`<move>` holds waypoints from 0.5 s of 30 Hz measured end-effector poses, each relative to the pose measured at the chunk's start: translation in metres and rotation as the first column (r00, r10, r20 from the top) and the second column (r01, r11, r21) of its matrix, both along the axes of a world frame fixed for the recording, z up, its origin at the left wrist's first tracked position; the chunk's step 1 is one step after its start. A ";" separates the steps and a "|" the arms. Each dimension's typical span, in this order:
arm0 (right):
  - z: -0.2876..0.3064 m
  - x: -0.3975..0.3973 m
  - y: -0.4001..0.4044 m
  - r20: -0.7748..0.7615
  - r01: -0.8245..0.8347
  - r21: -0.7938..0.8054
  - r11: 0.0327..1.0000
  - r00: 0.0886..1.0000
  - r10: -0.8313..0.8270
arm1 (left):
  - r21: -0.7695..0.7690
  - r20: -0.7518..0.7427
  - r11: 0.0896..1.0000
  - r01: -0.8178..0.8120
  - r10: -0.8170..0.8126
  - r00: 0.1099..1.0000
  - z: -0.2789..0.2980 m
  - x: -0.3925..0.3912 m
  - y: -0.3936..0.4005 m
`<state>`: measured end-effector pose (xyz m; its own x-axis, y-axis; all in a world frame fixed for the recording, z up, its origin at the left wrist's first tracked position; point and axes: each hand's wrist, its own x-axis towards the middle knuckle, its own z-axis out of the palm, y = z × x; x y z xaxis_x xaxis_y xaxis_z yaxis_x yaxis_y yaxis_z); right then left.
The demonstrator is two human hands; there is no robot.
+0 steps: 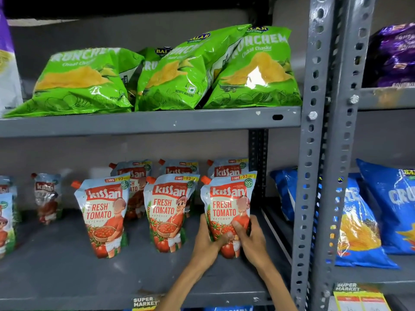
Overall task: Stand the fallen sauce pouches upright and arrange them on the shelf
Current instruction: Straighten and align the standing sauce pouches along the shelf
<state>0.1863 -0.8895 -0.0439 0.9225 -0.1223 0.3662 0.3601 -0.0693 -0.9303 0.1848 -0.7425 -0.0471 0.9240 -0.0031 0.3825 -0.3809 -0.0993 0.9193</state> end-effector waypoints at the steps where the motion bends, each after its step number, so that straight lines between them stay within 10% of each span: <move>1: 0.002 0.000 -0.002 -0.001 0.015 0.010 1.000 1.000 -0.015 | -0.006 0.003 1.000 -0.002 0.002 1.000 0.000 0.001 -0.004; 15: -0.001 -0.005 -0.005 0.020 0.184 -0.034 0.982 0.983 -0.184 | -0.032 -0.027 0.998 0.050 -0.051 0.998 0.001 0.007 -0.026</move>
<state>0.1814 -0.8946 -0.0449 0.8793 -0.2758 0.3882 0.3532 -0.1691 -0.9201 0.1919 -0.7681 -0.0463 0.9334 -0.0387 0.3568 -0.3585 -0.0518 0.9321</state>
